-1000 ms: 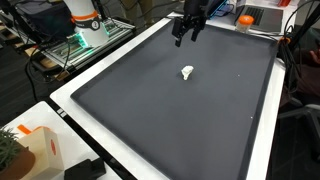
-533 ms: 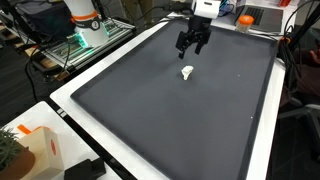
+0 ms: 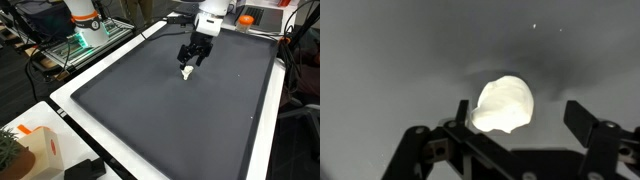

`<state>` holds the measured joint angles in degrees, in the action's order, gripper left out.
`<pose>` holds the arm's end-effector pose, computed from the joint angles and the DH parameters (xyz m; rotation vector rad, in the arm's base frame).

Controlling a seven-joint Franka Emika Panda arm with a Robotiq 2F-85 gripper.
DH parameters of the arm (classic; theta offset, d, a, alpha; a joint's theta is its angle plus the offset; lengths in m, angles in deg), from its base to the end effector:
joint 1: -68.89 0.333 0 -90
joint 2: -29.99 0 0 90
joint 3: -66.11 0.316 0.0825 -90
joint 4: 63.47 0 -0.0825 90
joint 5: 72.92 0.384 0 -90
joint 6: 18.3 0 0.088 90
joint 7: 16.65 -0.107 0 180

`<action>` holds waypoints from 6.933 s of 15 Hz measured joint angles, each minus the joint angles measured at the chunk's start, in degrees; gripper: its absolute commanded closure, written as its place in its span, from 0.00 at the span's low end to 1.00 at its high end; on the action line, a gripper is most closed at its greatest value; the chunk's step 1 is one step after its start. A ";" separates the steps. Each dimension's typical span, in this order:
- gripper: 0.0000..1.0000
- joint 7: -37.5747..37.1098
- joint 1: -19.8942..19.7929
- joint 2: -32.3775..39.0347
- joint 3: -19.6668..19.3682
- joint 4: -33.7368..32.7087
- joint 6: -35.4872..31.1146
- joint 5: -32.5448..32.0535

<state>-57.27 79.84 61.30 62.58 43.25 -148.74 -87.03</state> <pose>0.6219 0.0768 0.2134 2.8387 -0.5751 -0.0526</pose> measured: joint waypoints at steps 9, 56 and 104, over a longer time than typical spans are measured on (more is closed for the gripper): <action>0.88 -0.57 0.28 1.80 -1.24 -2.32 0.78 0.01; 0.00 15.87 -6.31 -13.36 2.65 -1.70 3.36 16.54; 0.00 4.70 6.40 23.41 0.34 -48.85 42.01 -3.07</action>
<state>-52.56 86.24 84.71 62.93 -5.60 -106.73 -90.10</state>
